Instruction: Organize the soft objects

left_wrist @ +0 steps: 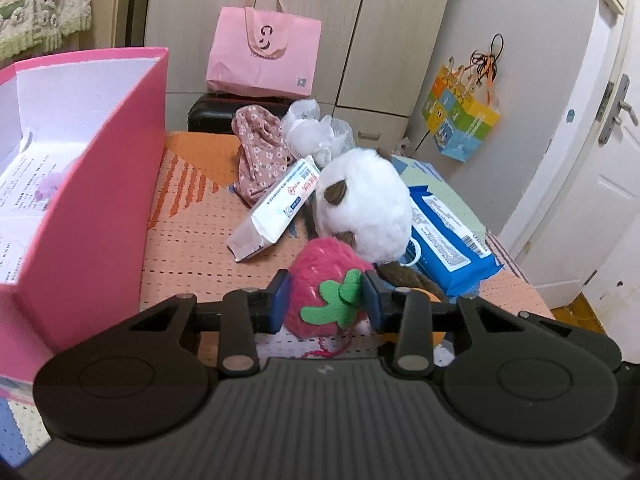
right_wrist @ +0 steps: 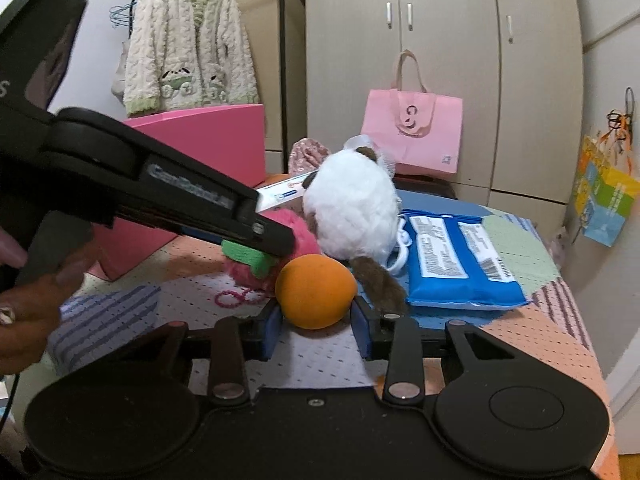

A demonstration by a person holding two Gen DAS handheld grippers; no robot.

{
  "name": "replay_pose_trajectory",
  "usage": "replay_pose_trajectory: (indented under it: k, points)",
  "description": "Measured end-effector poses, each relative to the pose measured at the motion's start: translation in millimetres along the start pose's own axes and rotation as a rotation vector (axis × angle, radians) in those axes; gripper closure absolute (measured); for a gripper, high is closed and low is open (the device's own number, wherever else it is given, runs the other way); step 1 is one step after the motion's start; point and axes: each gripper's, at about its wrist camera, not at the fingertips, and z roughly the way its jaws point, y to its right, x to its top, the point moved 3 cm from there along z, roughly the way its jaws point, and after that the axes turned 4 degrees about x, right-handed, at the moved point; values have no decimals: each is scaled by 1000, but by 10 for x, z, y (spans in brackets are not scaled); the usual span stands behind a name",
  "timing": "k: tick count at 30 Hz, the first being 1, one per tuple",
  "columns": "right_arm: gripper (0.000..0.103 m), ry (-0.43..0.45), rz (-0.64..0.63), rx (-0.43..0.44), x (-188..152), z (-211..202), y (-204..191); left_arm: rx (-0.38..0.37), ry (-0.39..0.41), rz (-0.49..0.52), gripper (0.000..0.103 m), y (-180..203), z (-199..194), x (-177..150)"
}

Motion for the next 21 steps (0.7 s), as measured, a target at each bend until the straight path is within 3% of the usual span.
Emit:
replay_pose_trajectory:
  k: [6, 9, 14, 21]
  points:
    - [62, -10, 4, -23, -5, -44, 43, 0, -34, -3, 61, -2, 66, -21]
    - [62, -18, -15, -24, -10, -52, 61, 21, -54, 33, 43, 47, 126, -20]
    - [62, -7, -35, -17, -35, -57, 71, 12, -82, 52, 36, 126, 251, -27]
    - [62, 3, -43, -12, -55, -66, 76, 81, -32, 127, 55, 177, 266, -81]
